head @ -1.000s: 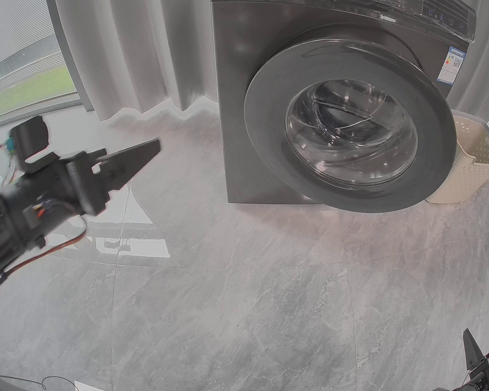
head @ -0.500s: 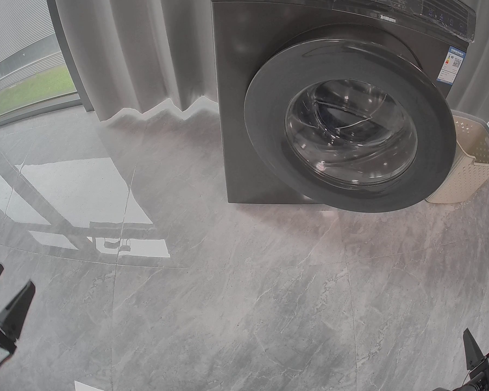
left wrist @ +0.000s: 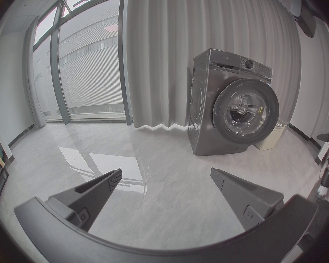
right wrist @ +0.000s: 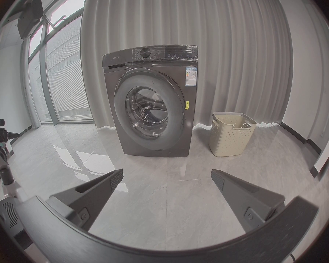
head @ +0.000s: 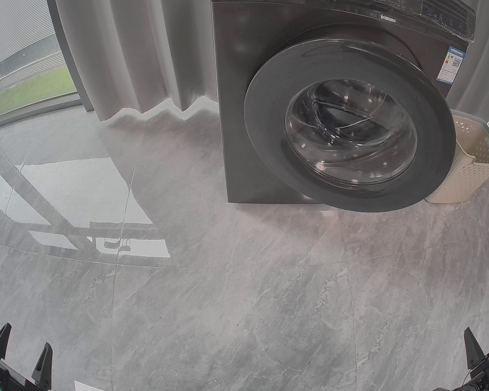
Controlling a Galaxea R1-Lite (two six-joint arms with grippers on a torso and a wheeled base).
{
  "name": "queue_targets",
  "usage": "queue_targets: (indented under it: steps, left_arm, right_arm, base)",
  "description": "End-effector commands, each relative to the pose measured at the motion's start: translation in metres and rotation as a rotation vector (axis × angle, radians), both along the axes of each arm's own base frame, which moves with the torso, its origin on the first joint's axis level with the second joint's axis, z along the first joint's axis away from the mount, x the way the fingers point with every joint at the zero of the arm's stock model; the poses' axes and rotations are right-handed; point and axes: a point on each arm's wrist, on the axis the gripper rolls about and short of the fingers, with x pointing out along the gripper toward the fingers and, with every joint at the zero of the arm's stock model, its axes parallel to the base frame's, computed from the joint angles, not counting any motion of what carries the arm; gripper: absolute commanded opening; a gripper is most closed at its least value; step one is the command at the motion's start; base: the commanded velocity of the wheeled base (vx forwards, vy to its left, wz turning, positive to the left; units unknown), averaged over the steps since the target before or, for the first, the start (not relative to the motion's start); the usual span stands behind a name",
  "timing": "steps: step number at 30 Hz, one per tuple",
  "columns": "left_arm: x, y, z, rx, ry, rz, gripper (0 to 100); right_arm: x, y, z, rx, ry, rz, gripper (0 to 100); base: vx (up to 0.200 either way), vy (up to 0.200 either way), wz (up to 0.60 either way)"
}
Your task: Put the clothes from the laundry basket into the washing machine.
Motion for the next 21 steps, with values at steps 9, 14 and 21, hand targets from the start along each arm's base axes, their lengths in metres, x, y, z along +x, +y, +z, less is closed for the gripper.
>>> queue_targets:
  steps: [9,14,21]
  left_arm:
    - [-0.002,-0.001,-0.007,0.002,-0.017,-0.028,100]
    - [-0.002,-0.001,-0.007,0.005,-0.017,-0.017,100]
    - [-0.002,0.000,-0.007,0.007,-0.019,-0.012,100]
  right_arm:
    - [-0.012,-0.001,0.036,0.071,-0.200,-0.022,100]
    - [-0.007,0.000,0.059,0.109,-0.104,0.024,100]
    - [0.051,0.004,0.087,0.131,0.168,0.175,100]
  base:
    - [0.000,-0.022,0.00]
    - [0.000,-0.200,0.00]
    - [0.000,-0.200,0.00]
